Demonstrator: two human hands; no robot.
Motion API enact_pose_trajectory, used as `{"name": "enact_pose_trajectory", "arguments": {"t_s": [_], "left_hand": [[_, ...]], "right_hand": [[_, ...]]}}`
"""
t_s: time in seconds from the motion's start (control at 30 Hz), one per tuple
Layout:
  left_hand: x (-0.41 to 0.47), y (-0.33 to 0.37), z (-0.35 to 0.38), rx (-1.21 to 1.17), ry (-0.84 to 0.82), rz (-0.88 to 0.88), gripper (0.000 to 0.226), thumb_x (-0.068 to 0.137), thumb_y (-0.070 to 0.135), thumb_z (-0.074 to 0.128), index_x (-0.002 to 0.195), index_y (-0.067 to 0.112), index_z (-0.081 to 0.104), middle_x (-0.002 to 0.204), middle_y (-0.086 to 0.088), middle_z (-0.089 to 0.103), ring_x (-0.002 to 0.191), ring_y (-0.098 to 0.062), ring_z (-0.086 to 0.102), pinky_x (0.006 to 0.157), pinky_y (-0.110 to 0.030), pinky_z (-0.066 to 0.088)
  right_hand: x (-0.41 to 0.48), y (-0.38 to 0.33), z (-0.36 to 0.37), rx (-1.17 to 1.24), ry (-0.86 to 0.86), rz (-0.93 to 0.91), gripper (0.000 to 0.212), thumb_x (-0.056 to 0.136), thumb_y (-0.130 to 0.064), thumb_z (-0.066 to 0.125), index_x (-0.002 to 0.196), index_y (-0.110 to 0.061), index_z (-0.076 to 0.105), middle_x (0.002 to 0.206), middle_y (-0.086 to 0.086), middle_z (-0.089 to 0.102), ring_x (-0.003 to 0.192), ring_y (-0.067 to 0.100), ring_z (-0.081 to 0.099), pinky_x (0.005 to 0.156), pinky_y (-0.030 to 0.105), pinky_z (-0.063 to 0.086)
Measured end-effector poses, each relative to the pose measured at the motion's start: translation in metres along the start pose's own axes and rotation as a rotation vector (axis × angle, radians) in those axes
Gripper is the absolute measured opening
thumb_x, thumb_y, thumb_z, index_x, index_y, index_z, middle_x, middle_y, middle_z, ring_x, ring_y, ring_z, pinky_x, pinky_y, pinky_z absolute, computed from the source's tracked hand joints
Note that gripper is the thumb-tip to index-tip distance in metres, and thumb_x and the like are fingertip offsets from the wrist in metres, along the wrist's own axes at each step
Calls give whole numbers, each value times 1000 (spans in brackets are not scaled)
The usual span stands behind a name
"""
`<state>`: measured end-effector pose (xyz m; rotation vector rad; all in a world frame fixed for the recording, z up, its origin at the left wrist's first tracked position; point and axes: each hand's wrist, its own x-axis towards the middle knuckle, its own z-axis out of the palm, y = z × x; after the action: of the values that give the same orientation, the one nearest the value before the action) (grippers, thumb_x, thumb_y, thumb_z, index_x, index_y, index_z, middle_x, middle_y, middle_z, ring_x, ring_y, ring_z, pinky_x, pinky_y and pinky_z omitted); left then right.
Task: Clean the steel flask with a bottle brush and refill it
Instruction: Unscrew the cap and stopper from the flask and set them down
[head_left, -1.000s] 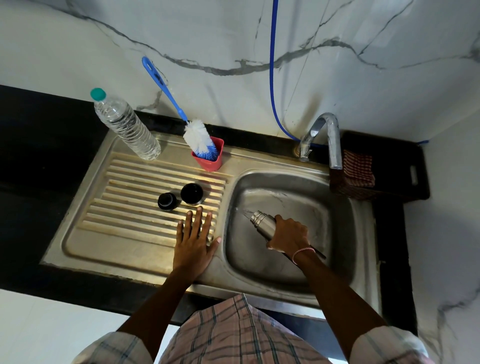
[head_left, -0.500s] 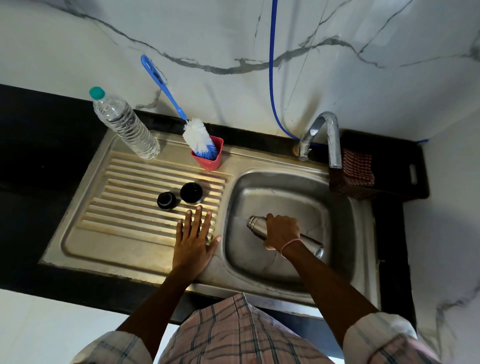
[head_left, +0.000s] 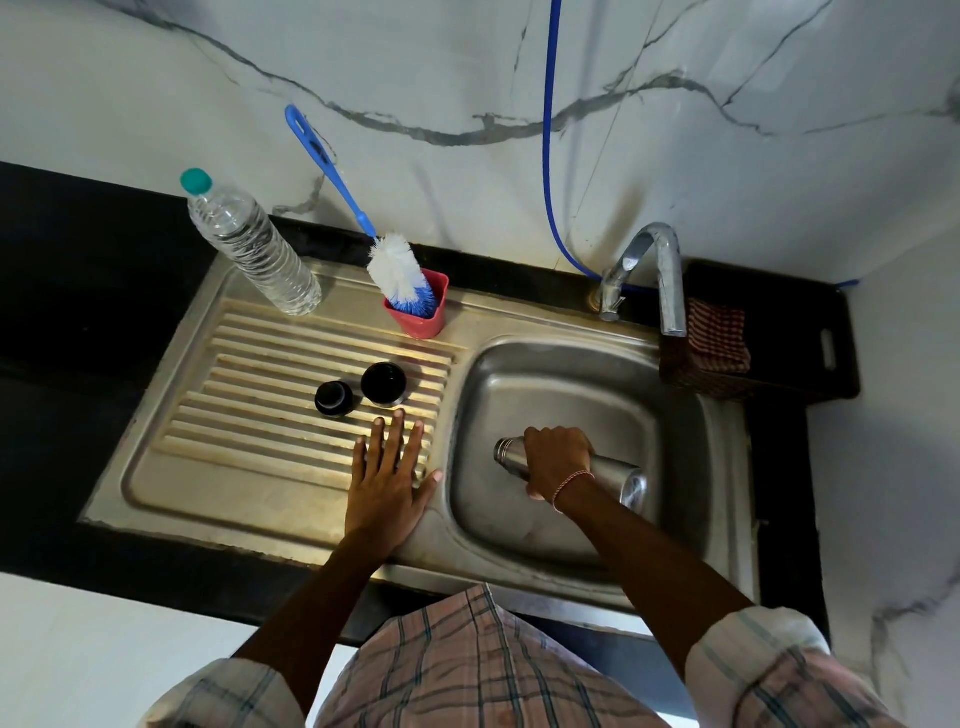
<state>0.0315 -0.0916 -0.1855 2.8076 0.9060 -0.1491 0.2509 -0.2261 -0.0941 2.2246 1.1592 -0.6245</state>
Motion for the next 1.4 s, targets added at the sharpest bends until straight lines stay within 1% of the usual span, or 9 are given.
{"name": "enact_pose_trajectory", "arguments": {"t_s": [0.1, 0.33, 0.5, 0.7, 0.8, 0.9, 0.97, 1.23, 1.4], "left_hand": [[0, 0, 0, -3, -3, 1, 81, 100, 68, 26, 165, 24, 10, 173, -10, -2, 159, -33, -4, 127, -57, 10], [1, 0, -1, -9, -5, 0, 82, 100, 66, 32, 165, 24, 8, 173, -11, -3, 159, -34, -4, 126, -58, 12], [1, 0, 0, -3, -10, -3, 81, 100, 67, 28, 165, 24, 8, 173, -10, -3, 159, -34, -4, 126, -58, 11], [1, 0, 0, 7, -5, 0, 81, 100, 67, 29, 165, 24, 9, 173, -10, -4, 159, -33, -5, 127, -57, 11], [0, 0, 0, 11, -12, -1, 81, 100, 68, 28, 166, 24, 7, 173, -11, -5, 159, -33, -6, 127, -57, 10], [0, 0, 0, 5, -9, 3, 81, 100, 67, 27, 166, 24, 8, 173, -11, -4, 159, -34, -5, 127, -57, 10], [1, 0, -1, 11, -13, 2, 81, 100, 68, 25, 166, 24, 7, 173, -11, -5, 159, -34, -6, 127, -57, 10], [0, 0, -1, 17, -6, 4, 82, 100, 67, 30, 165, 23, 8, 173, -11, -4, 159, -34, -5, 127, -56, 9], [0, -2, 1, 16, -6, 8, 81, 101, 67, 31, 165, 24, 9, 173, -11, -3, 159, -34, -5, 127, -57, 10]], "right_hand": [[-2, -1, -2, -25, -9, 0, 66, 79, -41, 78, 133, -15, 50, 121, 5, 66, 108, 30, 67, 89, 51, 56], [-4, -4, -7, -78, -17, 8, 55, 77, -40, 78, 124, -19, 61, 113, 3, 69, 100, 27, 69, 86, 50, 57], [-4, -5, -11, -89, -23, -5, 52, 78, -40, 77, 123, -19, 63, 111, 2, 70, 100, 28, 69, 87, 50, 57], [-11, -8, -14, -148, -1, -13, 49, 84, -38, 74, 126, -17, 61, 118, 5, 69, 106, 30, 68, 90, 52, 56], [-13, -10, -15, -164, 13, -5, 50, 87, -41, 73, 128, -16, 60, 120, 7, 68, 108, 31, 67, 91, 52, 55], [-15, -12, -16, -162, 12, 3, 51, 87, -45, 72, 127, -15, 61, 119, 7, 69, 108, 32, 67, 91, 53, 55], [-15, -14, -15, -170, 22, 12, 48, 87, -42, 71, 126, -15, 62, 118, 7, 69, 107, 32, 68, 90, 53, 55], [-13, -14, -3, -124, 23, 45, 48, 82, -40, 75, 122, -16, 63, 110, 8, 71, 99, 33, 69, 87, 53, 56], [-11, -8, 8, -38, 5, 44, 53, 78, -47, 77, 121, -19, 63, 112, 5, 70, 101, 31, 68, 86, 48, 56]]}}
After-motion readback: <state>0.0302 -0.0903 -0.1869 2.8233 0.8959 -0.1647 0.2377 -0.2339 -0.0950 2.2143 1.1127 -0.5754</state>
